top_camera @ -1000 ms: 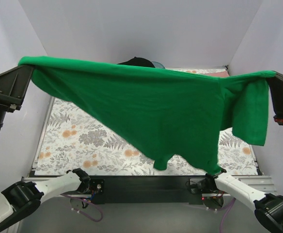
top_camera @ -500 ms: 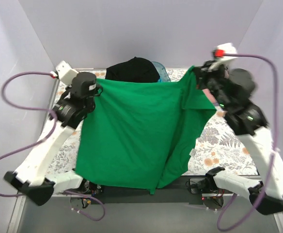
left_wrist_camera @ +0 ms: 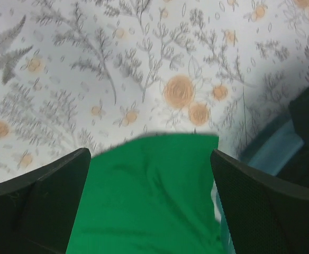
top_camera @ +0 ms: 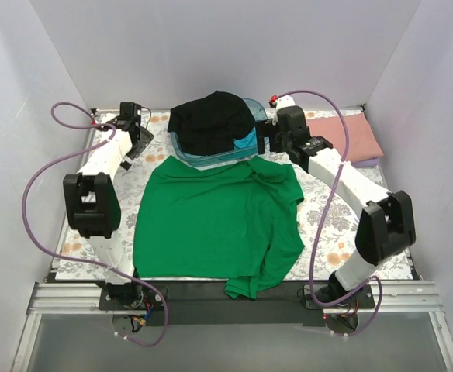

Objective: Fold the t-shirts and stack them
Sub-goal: Flatten the tshirt out

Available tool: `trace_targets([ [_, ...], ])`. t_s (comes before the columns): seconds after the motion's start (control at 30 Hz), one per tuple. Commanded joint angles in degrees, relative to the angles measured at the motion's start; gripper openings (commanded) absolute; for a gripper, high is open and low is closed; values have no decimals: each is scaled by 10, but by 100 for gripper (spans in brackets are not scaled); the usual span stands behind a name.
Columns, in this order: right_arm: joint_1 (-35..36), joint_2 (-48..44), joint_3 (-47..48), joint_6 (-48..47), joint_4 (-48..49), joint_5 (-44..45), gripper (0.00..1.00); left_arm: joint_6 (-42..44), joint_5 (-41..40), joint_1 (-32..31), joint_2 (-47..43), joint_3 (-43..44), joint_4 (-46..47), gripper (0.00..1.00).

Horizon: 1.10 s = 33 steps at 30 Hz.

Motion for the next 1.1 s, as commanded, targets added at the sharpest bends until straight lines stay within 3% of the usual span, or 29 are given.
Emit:
trace_targets([
  [0.0,-1,-95,-17,42,21,-21,99,-7,36,-2,-132,-60,-12,98],
  [0.1,0,-168,-110,76,-1,-58,99,-8,85,-2,-249,-188,33,98],
  [0.23,4,-275,-260,137,-23,-171,98,-26,143,-2,-378,-321,45,98],
  [0.37,29,-330,-377,181,-24,-220,98,-32,233,-4,-445,-453,68,98],
  [0.47,62,-334,-427,210,-19,-204,99,-41,284,-5,-466,-522,108,98],
  [0.6,64,-268,-450,237,-19,-159,98,-37,290,-6,-422,-569,128,98],
  [0.8,20,-118,-392,217,-18,-79,98,-37,281,-6,-341,-585,183,98],
  [1.07,-48,12,-243,115,-11,-26,98,-45,188,-3,-196,-503,208,98],
])
